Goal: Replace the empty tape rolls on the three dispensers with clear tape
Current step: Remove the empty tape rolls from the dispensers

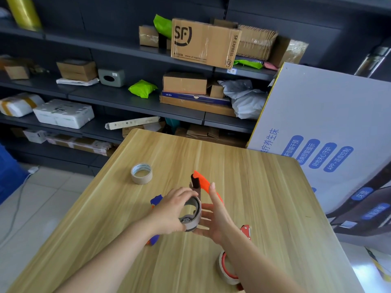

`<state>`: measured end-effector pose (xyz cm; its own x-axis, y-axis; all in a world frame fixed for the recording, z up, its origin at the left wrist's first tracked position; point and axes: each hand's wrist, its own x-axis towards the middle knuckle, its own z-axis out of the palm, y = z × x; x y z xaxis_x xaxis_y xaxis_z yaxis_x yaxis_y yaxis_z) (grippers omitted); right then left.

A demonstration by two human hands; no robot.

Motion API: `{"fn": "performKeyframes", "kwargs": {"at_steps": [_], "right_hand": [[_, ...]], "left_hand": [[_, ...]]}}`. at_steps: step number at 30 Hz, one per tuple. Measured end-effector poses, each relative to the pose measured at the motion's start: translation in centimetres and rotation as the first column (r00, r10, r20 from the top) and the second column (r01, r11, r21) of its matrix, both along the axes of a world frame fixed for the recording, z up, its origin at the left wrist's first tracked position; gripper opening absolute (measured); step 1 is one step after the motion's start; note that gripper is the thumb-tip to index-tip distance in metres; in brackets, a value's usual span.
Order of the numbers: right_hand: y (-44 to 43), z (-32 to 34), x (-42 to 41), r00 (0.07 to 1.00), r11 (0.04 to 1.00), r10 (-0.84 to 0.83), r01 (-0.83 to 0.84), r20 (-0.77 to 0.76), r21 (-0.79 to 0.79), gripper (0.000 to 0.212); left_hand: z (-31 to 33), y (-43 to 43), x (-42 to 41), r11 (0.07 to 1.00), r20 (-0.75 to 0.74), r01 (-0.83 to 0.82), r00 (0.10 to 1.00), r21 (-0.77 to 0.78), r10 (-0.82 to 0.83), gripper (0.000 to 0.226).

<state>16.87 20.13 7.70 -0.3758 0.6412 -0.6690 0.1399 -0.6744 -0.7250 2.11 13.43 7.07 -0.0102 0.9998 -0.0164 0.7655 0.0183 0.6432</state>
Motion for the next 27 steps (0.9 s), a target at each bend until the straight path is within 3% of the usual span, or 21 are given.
{"fn": "performKeyframes", "kwargs": {"at_steps": [3,6,9,13,21,24,27], "right_hand": [[0.1,-0.5,0.5,0.999,0.999,-0.036,0.036,-0.033,0.011,0.059],[0.2,-1.3,0.6,0.999,1.0,-0.018,0.018,-0.032,0.001,0.035],[0.5,-1.9,0.5,0.998,0.996,-0.068,0.068,0.005,-0.05,0.021],[1.0,-2.7,0.5,0.987,0.982,-0.14,0.148,0.078,-0.117,0.016],[1.6,-3.5,-0.3,0.967,0.97,-0.22,0.231,0.125,-0.079,0.02],[1.9,-4.2,0.6,0.95,0.959,-0.263,0.276,0.166,-0.064,0.019],[1.8,-4.8,1.3,0.952,0.967,-0.236,0.249,0.193,-0.045,0.026]], "left_hand": [[0.2,0.0,-0.1,0.999,-0.052,0.042,0.998,0.002,-0.042,0.081],[0.1,-0.1,-0.2,0.999,-0.013,0.037,0.999,0.008,-0.037,0.082],[0.3,-0.3,0.0,0.998,0.007,0.063,0.998,0.009,-0.063,0.08],[0.6,-0.2,0.4,0.997,0.059,0.069,0.996,0.03,-0.07,0.081],[0.6,-0.5,1.0,0.985,0.043,0.052,0.997,0.162,-0.06,0.074],[0.9,-0.4,0.7,0.965,0.025,-0.01,1.0,0.263,0.004,0.073],[0.9,0.1,-0.3,0.96,0.072,-0.1,0.994,0.262,0.084,0.079]]}}
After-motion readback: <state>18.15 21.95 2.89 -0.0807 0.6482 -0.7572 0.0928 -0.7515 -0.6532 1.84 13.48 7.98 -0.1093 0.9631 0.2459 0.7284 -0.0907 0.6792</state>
